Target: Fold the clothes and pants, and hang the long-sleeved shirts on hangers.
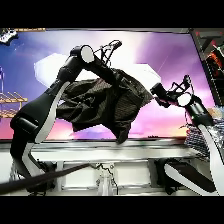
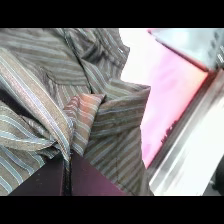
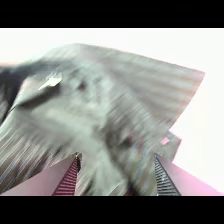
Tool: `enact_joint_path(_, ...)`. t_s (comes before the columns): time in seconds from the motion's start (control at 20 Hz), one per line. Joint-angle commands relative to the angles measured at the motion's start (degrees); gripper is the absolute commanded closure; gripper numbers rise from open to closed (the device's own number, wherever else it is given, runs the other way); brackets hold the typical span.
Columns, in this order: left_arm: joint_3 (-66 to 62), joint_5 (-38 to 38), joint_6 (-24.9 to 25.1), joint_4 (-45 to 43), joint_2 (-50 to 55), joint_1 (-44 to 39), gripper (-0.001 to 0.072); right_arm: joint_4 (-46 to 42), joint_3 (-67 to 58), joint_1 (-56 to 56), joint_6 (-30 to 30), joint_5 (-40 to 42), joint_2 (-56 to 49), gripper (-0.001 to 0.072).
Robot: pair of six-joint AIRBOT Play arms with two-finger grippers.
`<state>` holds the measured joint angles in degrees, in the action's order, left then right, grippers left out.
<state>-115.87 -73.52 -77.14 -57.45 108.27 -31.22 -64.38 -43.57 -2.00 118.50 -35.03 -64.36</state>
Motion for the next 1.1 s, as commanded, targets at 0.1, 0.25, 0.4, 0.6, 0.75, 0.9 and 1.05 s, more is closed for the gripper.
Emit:
enact_joint_path(0.1, -0.02, -1.16, 0.02, 1.36, -0.42, -0.09, 0.0692, 1.75, 0.50, -1.99, -3.85, -3.23, -4.92, 0.0183)
enact_joint_path(0.25, -0.02, -1.14, 0.02, 1.33, -0.42, 0.17, 0.0692, 1.55, 0.52, -1.99, -4.63, -3.82, -7.52, 0.0184)
enact_joint_path(0.4, -0.02, -1.11, 0.00, 1.33, -0.42, 0.39, 0.0692, 2.84, 0.52, -1.88, -7.58, -2.89, -10.16, 0.0183)
enact_joint_path(0.6, -0.02, -1.11, -0.02, 1.38, -0.42, 0.52, 0.0692, 10.93, 0.52, -1.88, -12.33, 3.61, -12.33, 0.0184)
enact_joint_path(0.75, -0.02, -0.68, -0.02, 1.38, -0.42, 0.52, 0.0692, 17.33, 0.50, -1.86, -17.90, 5.88, -13.92, 0.0189)
enact_joint_path(0.9, -0.02, 0.11, 0.00, 1.57, -0.39, 0.50, 0.0692, 23.91, 0.37, -0.55, -23.30, 8.48, -14.12, 0.0288)
enact_joint_path(1.05, -0.02, 0.79, 0.00, 2.64, -0.39, 0.52, 0.0692, 26.27, 0.35, 1.95, -23.45, 10.62, -15.28, 0.0425)
